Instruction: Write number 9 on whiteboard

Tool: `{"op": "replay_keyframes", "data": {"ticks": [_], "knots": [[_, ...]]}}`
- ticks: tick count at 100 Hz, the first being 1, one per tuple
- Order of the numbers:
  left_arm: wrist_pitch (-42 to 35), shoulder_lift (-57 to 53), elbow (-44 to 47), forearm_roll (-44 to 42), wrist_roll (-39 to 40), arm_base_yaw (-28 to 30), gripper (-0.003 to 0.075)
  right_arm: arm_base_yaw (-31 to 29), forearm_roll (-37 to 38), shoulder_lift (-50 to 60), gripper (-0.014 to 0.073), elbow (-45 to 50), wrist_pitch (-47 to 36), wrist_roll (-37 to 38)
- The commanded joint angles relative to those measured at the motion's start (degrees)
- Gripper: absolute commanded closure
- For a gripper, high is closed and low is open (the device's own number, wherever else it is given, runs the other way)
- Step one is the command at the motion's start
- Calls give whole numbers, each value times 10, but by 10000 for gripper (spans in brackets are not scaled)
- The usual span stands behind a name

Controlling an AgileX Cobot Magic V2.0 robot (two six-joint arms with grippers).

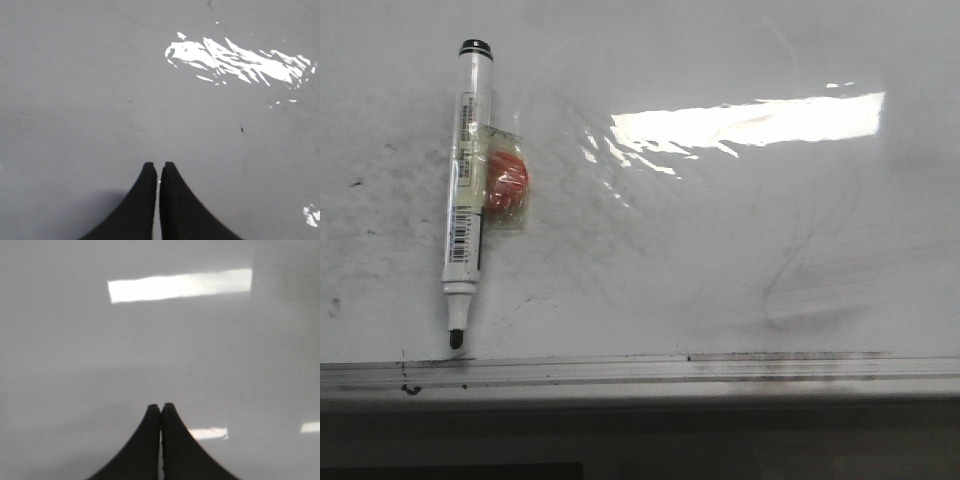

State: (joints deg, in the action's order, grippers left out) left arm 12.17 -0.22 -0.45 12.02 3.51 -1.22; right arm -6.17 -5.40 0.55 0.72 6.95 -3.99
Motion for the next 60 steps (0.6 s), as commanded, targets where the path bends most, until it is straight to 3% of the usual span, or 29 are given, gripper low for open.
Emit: {"op": "replay_keyframes", "data": {"ticks": [1,33,60], "knots": [[-57,-16,24,1,6,-5,741,1,-1,13,657,6,-80,0],[-95,-16,24,-6,6,-5,741,1,-3,13,657,6,-270,0],[-116,-16,24,-6,6,-5,741,1,-3,13,657,6,-272,0]]}}
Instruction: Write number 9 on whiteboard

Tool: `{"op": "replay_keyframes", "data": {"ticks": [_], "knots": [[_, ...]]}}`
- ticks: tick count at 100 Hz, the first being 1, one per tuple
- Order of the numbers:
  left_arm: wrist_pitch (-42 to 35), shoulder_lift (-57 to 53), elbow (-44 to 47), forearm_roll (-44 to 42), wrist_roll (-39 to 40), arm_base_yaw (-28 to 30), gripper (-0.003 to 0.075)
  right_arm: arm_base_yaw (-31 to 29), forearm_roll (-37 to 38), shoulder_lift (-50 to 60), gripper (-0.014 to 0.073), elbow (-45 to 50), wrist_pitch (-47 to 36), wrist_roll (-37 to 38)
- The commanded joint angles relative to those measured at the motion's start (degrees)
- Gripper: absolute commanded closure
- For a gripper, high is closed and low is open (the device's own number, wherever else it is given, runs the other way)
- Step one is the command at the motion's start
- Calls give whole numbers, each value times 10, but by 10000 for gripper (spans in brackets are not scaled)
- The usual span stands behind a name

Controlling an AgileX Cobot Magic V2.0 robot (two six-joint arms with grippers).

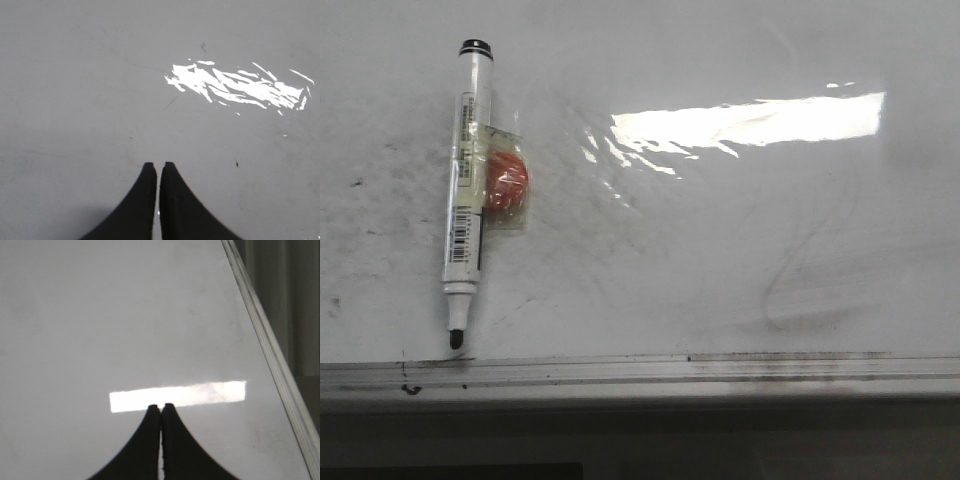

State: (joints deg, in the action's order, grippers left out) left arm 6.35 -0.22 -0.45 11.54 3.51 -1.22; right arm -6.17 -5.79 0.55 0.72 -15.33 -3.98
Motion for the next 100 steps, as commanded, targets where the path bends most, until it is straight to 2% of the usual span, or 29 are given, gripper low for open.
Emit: {"op": "replay_keyframes", "data": {"ticks": [1,8,21,83,94,100], "knots": [[-58,-16,24,-1,6,-5,741,1,-1,13,657,6,-49,0],[-58,-16,24,-1,6,-5,741,1,-8,13,657,6,-35,0],[-58,-16,24,-1,6,-5,741,1,-27,13,657,6,48,0],[-91,-16,24,11,6,-5,741,1,-31,13,657,6,28,0],[-91,-16,23,13,6,-5,741,1,-35,13,657,6,43,0],[-90,-16,19,24,6,-5,741,1,-43,13,657,-2,79,0]]}}
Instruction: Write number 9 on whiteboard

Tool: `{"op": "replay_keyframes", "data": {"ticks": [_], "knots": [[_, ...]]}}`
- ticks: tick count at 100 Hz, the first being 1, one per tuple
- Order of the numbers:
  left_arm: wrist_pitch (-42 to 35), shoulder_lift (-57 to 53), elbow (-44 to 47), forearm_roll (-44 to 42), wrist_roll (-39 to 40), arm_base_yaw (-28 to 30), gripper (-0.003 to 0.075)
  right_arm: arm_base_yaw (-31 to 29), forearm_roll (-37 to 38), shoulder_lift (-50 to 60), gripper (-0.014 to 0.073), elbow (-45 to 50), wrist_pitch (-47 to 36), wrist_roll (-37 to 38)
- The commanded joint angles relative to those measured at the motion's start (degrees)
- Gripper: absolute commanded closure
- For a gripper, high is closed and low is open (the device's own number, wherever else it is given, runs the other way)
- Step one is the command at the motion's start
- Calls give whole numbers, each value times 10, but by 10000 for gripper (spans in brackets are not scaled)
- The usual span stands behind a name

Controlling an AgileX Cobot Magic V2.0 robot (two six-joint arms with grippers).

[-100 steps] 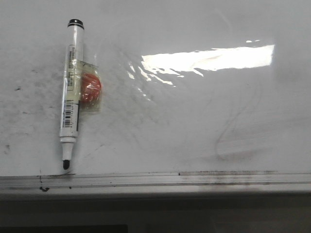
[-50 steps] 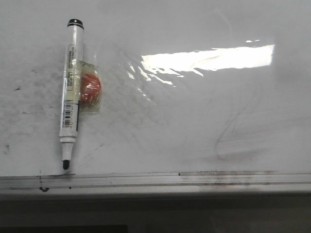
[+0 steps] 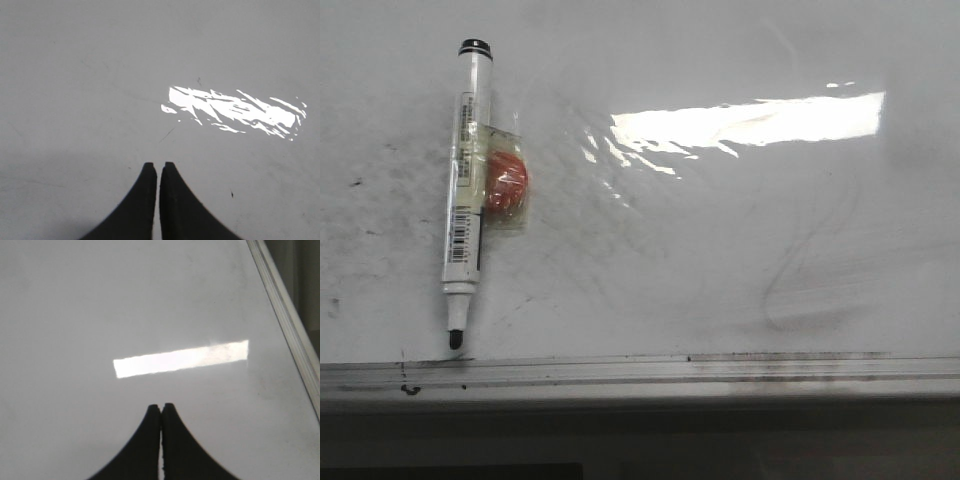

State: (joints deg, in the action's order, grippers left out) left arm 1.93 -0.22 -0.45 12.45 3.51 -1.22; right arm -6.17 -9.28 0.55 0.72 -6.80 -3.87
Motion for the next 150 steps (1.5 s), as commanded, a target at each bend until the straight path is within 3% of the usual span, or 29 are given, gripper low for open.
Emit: {"op": "replay_keyframes", "data": {"ticks": [1,9,26,35,54,63,68,70,81,99,120,150], "knots": [[-45,-16,19,16,6,-5,741,1,-8,12,657,-3,0,-1],[-36,-9,3,15,6,-5,741,1,-8,1,657,-21,37,-1],[73,60,-88,-9,4,-5,741,1,-10,-70,657,-82,136,-1],[92,108,-133,-31,4,-5,741,8,-10,-118,657,-125,198,-1],[85,172,-173,-99,4,-5,734,46,-21,-157,657,-150,201,-1],[69,179,-172,-99,4,-5,631,54,-20,-159,657,-145,201,-1],[59,179,-172,-99,4,-5,528,59,-20,-159,657,-145,194,-1],[53,179,-172,-99,4,-5,444,60,-20,-159,657,-145,190,-1],[18,179,-171,-93,4,-5,262,74,-20,-159,657,-145,185,-1],[0,179,-171,-98,4,-14,248,82,-20,-159,657,-145,185,-1],[-10,208,-171,-108,4,-114,248,82,-20,-159,657,-145,188,-1],[-57,271,-171,-82,7,-341,248,83,-20,-159,657,-145,200,-1]]}}
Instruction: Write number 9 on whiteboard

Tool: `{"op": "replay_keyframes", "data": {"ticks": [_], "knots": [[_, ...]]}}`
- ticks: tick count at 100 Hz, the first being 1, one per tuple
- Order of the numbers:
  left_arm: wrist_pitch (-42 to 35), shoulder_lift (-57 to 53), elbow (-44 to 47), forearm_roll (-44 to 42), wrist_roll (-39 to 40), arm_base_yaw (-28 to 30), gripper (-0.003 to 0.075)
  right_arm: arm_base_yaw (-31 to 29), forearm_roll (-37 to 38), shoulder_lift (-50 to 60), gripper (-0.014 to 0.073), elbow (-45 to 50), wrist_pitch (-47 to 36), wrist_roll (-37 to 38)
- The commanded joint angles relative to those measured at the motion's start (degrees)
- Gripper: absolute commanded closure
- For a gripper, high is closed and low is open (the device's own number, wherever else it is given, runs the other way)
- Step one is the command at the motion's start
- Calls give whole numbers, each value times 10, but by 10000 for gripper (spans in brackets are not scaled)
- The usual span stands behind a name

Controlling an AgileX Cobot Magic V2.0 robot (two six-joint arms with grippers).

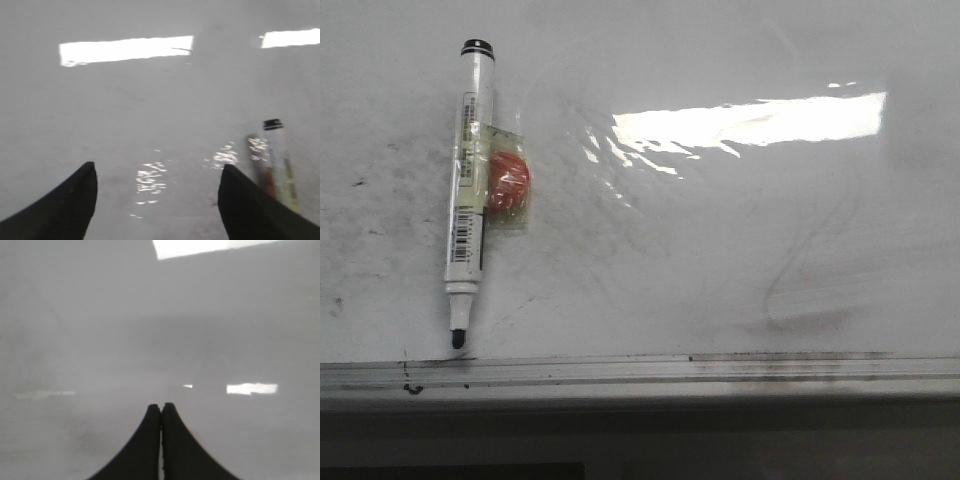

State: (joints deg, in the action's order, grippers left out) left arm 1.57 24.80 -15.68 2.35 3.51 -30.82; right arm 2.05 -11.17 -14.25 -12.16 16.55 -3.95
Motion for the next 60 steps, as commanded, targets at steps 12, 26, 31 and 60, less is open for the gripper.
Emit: {"op": "replay_keyframes", "data": {"ticks": [12,26,31,60], "knots": [[-61,66,-19,25,7,-122,248,1,-1,-11,657,-16,-29,0],[-68,134,-19,91,8,-198,248,2,-1,-11,657,-16,-28,0],[-83,159,-19,85,7,-221,248,2,-1,-11,657,-16,-28,0],[-231,281,-19,108,7,-257,249,2,-1,-11,657,-16,-29,0]]}}
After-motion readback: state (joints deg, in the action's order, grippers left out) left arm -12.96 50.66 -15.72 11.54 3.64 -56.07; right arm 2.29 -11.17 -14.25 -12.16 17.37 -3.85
